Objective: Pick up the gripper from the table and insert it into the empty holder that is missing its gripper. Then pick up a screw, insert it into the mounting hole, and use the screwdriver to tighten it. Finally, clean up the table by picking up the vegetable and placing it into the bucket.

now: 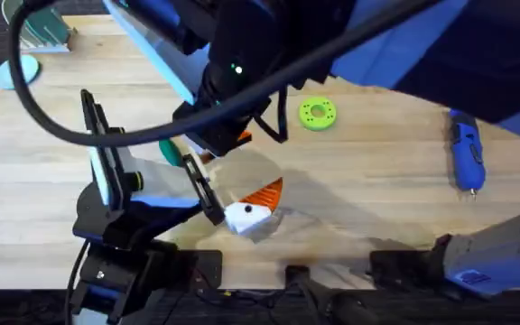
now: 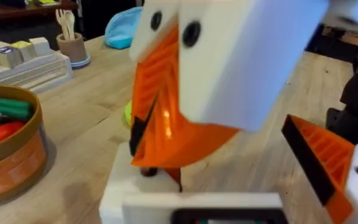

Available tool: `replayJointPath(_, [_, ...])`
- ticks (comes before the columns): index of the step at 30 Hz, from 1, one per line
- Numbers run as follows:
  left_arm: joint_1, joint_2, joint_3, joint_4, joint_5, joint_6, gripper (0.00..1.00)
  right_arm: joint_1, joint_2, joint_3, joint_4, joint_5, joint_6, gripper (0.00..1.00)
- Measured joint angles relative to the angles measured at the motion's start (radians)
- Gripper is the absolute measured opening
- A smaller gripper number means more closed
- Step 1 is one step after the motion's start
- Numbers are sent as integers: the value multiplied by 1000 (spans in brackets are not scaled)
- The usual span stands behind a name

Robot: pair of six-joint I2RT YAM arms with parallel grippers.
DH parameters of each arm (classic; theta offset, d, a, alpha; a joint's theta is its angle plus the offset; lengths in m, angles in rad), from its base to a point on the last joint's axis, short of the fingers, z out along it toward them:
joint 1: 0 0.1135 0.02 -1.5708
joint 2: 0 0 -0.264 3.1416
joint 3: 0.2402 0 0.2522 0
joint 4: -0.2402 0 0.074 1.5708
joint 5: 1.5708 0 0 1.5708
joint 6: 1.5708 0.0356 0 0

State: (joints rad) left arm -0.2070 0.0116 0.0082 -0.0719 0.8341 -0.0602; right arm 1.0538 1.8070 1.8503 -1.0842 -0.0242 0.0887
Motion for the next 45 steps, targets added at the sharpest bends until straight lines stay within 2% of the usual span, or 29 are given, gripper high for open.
replayJointPath(25, [0,0,0,-1,0,-11,992,0,21,0,-5,0,1,25])
replayJointPath(28, [0,0,0,-1,0,-11,992,0,21,0,-9,-6,0,310])
replayJointPath(29, [0,0,0,-1,-1,-11,992,-2,21,0,-11,2,1,450])
replayJointPath(32, [0,0,0,0,-8,-12,992,-29,21,0,-15,14,3,775])
replayJointPath(35, [0,0,0,0,-10,-8,992,-48,19,0,-19,7,8,852])
replayJointPath(38, [0,0,0,1,-10,-6,992,-59,13,0,-19,-3,8,861])
replayJointPath(39, [0,0,0,0,-10,-5,992,-63,7,0,-20,-7,10,892])
replayJointPath(40, [0,0,0,1,-10,-4,992,-71,-3,0,-20,-10,10,969])
replayJointPath(41, [0,0,0,1,-10,-3,992,-80,-15,0,-20,-12,12,987])
replayJointPath(45, [0,0,0,1,-10,0,992,-132,-90,0,-21,-19,12,994])
